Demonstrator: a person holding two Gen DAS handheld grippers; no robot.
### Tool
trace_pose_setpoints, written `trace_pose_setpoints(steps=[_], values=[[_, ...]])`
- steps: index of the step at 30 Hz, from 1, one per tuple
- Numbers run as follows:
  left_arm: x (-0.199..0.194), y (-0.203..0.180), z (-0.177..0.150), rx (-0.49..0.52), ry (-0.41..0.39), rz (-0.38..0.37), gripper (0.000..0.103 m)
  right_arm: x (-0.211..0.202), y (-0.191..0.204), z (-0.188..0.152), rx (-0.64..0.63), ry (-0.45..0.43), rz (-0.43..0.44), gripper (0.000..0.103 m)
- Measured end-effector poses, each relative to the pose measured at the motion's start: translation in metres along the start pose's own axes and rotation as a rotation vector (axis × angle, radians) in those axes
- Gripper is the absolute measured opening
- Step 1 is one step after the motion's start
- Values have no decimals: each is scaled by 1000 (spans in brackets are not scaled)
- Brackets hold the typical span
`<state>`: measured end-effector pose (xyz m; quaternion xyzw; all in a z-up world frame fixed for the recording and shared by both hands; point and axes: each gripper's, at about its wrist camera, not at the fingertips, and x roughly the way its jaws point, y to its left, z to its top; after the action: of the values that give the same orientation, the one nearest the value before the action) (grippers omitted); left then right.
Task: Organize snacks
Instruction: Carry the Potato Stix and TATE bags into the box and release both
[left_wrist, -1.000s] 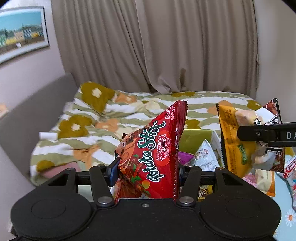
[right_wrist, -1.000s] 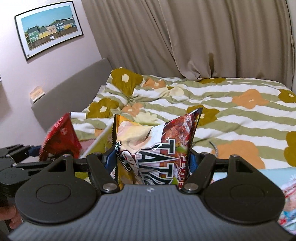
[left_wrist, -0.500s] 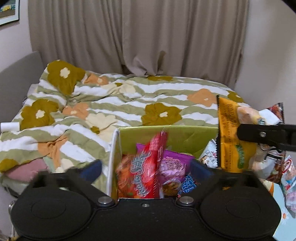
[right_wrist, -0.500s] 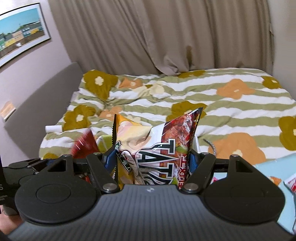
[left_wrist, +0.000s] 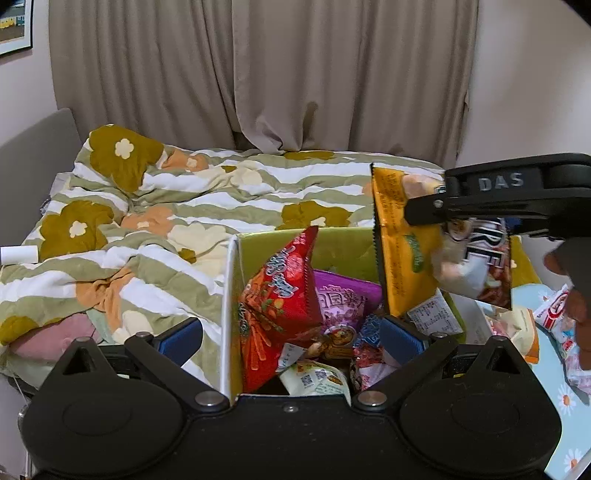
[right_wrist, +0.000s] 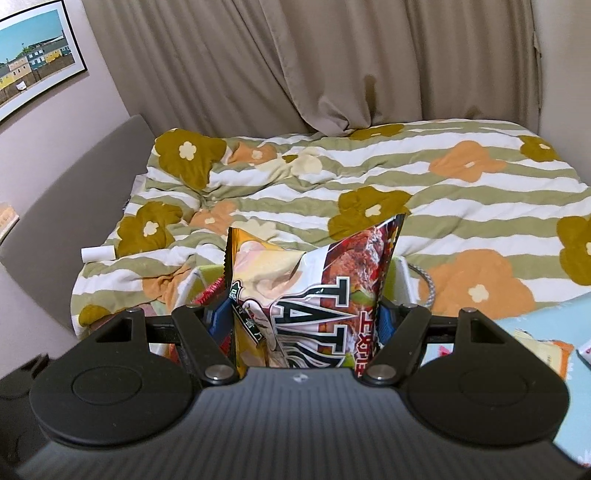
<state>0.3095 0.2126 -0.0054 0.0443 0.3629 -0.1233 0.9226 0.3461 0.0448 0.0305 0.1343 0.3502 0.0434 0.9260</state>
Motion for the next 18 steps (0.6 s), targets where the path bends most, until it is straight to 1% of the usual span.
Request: trace_pose_setpoints(steps=[5,8,9,11,13,18], values=[[0,2,4,2,-11,20,103,21,4,7,6,18,22,88],[3,1,2,9,-3,32,103,37,5,8,7,41,20,97],[3,1,1,8,1,36,103,41,5,7,13,47,17,103],[5,1,-3,0,10,42,103,44,1,3,38,50,15,103],[6,1,-5,-10,19,45,103,42,-2,-1,53,48,39,103],[7,-2,-8,-6,29,44,103,31,-8,-13,36,34,33,103]])
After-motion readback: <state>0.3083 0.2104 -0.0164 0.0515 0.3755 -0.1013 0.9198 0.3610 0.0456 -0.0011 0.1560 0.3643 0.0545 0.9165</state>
